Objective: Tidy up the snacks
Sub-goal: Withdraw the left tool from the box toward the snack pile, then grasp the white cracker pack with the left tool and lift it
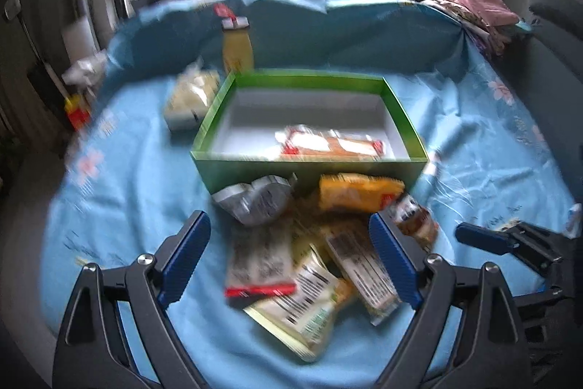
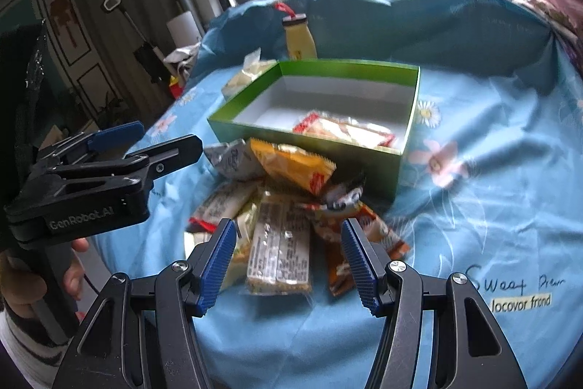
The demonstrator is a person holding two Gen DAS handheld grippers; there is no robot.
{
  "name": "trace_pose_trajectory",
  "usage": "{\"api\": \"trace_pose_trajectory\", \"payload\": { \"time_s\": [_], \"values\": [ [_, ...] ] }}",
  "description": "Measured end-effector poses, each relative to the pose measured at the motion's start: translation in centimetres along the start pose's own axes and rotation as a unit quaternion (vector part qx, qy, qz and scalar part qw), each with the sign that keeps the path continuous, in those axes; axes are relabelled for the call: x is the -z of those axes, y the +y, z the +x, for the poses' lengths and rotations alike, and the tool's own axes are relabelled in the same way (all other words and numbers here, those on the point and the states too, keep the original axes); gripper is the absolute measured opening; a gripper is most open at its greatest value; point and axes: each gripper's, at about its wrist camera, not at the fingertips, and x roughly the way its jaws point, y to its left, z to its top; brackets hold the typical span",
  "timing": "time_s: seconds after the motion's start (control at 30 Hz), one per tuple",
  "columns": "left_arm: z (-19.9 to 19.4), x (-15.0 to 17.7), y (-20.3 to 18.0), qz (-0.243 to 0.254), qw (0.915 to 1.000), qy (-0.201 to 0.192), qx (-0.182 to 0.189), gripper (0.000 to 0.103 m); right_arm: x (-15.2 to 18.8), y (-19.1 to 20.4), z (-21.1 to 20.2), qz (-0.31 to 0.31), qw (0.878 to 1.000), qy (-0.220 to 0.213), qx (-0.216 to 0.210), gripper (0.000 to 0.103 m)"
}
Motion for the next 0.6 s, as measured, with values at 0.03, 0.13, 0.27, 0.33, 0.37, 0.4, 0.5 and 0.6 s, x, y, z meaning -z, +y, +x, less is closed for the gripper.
{"api": "trace_pose_trajectory", "payload": {
  "time_s": [0.03,0.13,0.27,0.33,0.37,0.4,0.5,0.6],
  "values": [
    [0.4,0.3,0.3,-0.009,0.9999,0.01,0.009,0.09,0.3,-0.2,0.3,0.002,1.0,0.008,-0.004,0.061],
    [1.4,1.3,1.2,-0.026,0.9988,0.031,0.027,0.089,1.5,-0.5,1.1,0.001,1.0,0.028,-0.014,0.061],
    [2.4,2.7,1.8,-0.043,0.9951,0.056,0.069,0.089,3.0,-0.9,2.2,-0.001,0.998,0.053,-0.025,0.061],
    [2.5,3.4,1.4,-0.038,0.9931,0.059,0.094,0.089,3.7,-1.2,2.9,0.003,0.997,0.066,-0.039,0.061],
    [2.5,3.7,1.2,-0.036,0.9921,0.059,0.105,0.089,4.0,-1.3,3.1,0.004,0.997,0.069,-0.044,0.061],
    [2.6,3.9,0.9,-0.032,0.9904,0.06,0.12,0.089,4.2,-1.4,3.3,0.005,0.996,0.072,-0.047,0.061],
    [2.7,4.7,-0.2,-0.019,0.9856,0.065,0.155,0.089,4.6,-1.5,3.8,0.006,0.996,0.075,-0.057,0.061],
    [3.1,5.0,-1.1,-0.014,0.9796,0.071,0.187,0.088,4.7,-1.7,4.1,0.006,0.995,0.072,-0.066,0.061]
  ]
}}
